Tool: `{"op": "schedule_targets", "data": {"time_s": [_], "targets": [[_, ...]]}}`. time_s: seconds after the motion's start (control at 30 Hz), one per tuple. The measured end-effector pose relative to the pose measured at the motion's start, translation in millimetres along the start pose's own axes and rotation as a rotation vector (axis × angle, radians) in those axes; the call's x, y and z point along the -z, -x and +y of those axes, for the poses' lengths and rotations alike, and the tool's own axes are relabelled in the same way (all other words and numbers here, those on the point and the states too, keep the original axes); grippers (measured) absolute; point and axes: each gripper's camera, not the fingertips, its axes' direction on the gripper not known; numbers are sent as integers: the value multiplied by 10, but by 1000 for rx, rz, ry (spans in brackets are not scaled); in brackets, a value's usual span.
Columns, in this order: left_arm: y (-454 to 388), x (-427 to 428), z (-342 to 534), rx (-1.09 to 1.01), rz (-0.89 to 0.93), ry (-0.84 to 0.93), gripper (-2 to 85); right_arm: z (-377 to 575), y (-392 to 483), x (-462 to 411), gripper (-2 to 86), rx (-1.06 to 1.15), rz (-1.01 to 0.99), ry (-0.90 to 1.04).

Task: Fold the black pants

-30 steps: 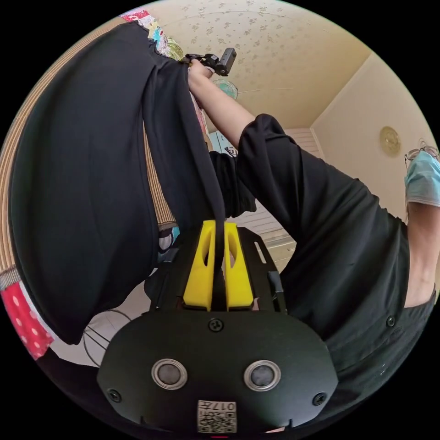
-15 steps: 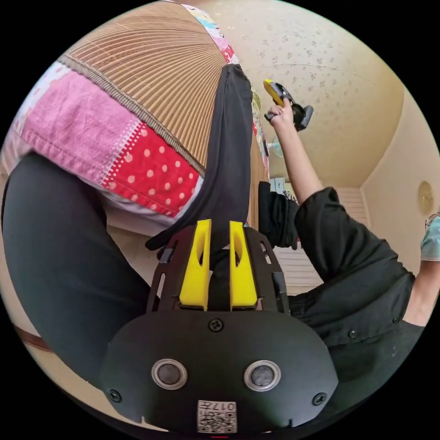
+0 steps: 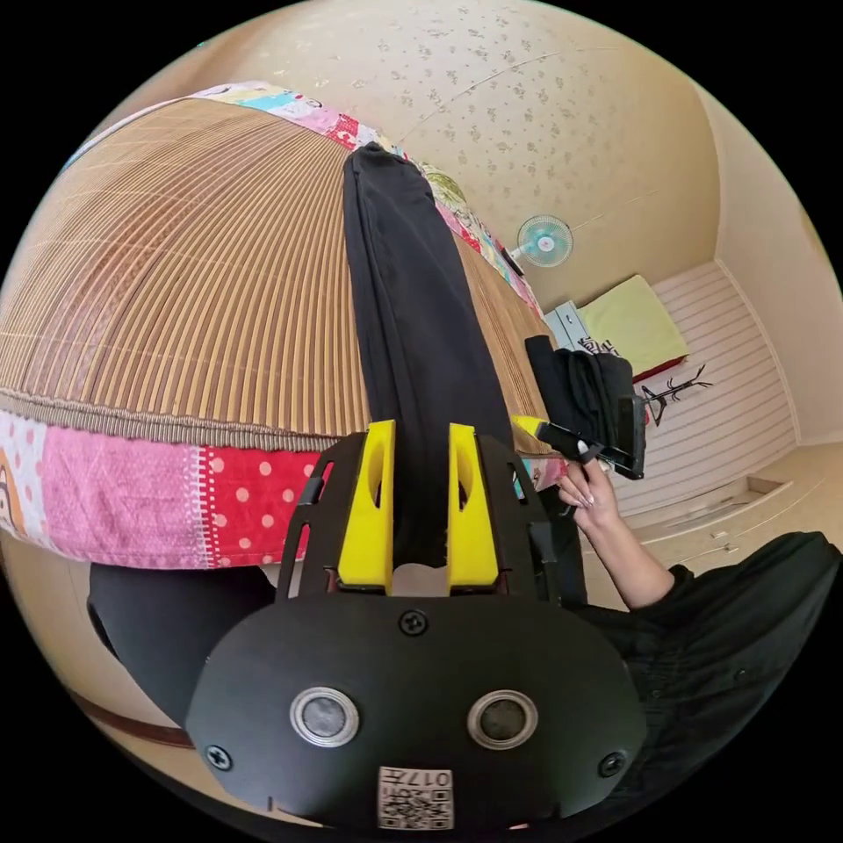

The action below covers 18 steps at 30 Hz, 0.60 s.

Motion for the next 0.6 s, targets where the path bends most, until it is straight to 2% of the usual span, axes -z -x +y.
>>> {"op": "schedule_targets", "data": {"time_s": [0.17,0.3,0.47,0.53,0.6], "targets": [[-103,11,58,53,-25,1,84,146,72,-82,75,4,28,-15],[-265,31,12,34,-72,76,8,115,121,-18,39,-14,63,-22],[-130,526,51,58,161,3,-7,188,89,272,24,-34,-44,-118],[-127,692,135,33,163,-13,-8,259,48,370,21,-34,-113,-161],[-5,594,276,66,78,47,-8,283,26,296,21,3,-105,-118]]}}
